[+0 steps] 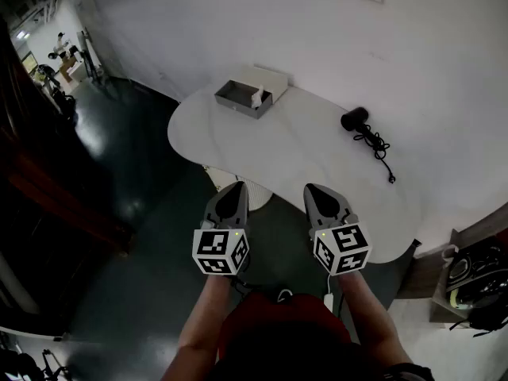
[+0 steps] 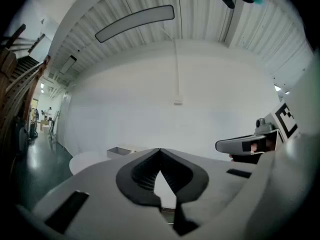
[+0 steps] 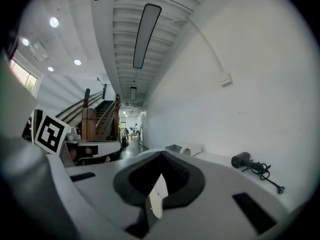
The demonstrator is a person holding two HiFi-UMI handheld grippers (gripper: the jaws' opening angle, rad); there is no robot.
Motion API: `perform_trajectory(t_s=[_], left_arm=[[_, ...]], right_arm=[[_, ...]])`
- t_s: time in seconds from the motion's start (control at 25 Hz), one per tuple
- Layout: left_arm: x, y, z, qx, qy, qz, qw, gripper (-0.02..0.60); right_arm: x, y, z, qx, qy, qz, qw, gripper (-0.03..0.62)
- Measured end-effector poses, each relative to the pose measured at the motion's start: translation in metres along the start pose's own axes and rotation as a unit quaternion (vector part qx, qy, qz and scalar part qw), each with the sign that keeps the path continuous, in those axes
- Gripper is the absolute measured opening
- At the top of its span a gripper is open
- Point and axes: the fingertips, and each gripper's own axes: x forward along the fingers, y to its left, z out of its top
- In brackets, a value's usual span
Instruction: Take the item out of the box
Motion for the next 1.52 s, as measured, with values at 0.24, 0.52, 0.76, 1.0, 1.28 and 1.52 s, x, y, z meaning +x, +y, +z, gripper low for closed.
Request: perform_trajectory(t_s=[0.24, 0.52, 0.76, 1.0, 1.28, 1.52], left_arm=[[-0.002, -0.001, -0.003, -0.010, 0.002, 0.005, 0.9999, 0.020], [-0.001, 0.004, -0.006, -0.019, 0.001, 0.024, 0.9995, 0.020], [0.004, 0.006, -0.002, -0.023, 0.007, 0.036, 0.9990, 0.020], [0.017, 0.006, 0.002, -0.018, 0.008, 0.039, 0.9991, 0.021], [0.041, 0.018, -0.005, -0.017, 0.017, 0.044, 0.9987, 0.021], [0.076, 0.047, -0.014, -0.015, 0.020, 0.043, 0.9988, 0.021]], right_arm=[[0.003, 0.003, 0.001, -0.001, 0.000, 0.011, 1.000, 0.012], [0.009, 0.000, -0.001, 0.013, -0.008, 0.025, 1.000, 0.014], [0.012, -0.006, 0.001, 0.011, -0.006, 0.031, 0.999, 0.014], [0.020, -0.015, -0.002, 0.010, 0.002, 0.034, 0.999, 0.014], [0.042, -0.024, 0.001, 0.014, 0.005, 0.032, 0.999, 0.014], [0.081, -0.035, -0.007, 0.012, 0.012, 0.024, 1.000, 0.014]])
